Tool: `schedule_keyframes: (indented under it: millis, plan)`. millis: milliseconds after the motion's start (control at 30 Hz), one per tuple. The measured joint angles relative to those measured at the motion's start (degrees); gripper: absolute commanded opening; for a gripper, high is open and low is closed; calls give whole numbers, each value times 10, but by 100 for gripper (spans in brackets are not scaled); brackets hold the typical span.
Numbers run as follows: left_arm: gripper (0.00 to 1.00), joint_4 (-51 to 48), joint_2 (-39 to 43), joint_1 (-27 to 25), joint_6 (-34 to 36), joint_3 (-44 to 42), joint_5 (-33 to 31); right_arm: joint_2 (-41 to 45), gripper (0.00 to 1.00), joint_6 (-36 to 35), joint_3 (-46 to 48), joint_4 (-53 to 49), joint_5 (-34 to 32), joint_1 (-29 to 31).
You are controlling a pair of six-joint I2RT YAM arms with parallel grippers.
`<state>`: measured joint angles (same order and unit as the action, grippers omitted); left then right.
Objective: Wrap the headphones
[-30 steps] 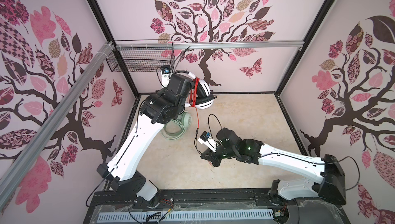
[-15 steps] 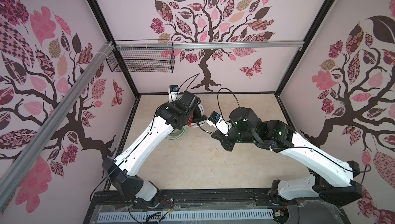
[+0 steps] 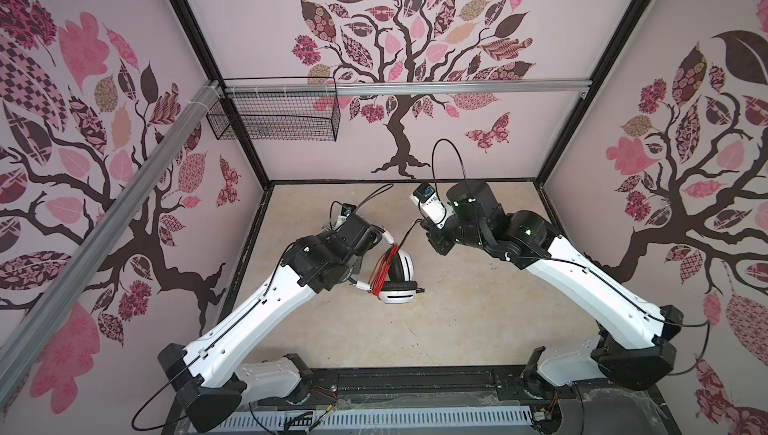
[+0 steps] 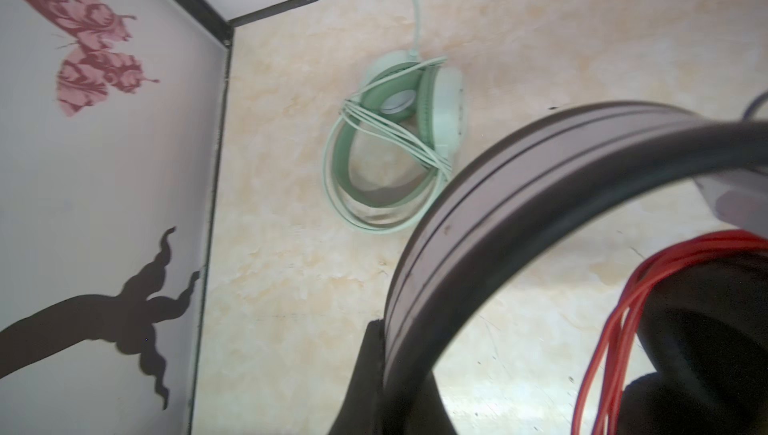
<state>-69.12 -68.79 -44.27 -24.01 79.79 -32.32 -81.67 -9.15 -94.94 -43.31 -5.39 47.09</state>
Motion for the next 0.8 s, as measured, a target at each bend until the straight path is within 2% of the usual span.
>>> schedule_keyframes:
  millis: [133,300,400,467,600,700,800]
  plan:
    - [0,0,36,0,0,0,51,-9,0,16,64,67,74,-51]
    - [0,-2,47,2,-13,18,81,-16,1,57,178,166,247,-129]
    - [0,-22,36,3,-16,47,84,-21,8,81,223,227,332,-138]
    - [0,-33,27,3,-19,65,84,-28,29,97,238,265,368,-139]
    - [0,-37,20,8,-29,72,104,-46,59,122,275,334,397,-154]
    - [0,-29,20,21,-36,65,129,-54,75,138,310,359,402,-178]
    - [0,1,24,50,-52,19,146,-52,91,154,348,373,387,-206]
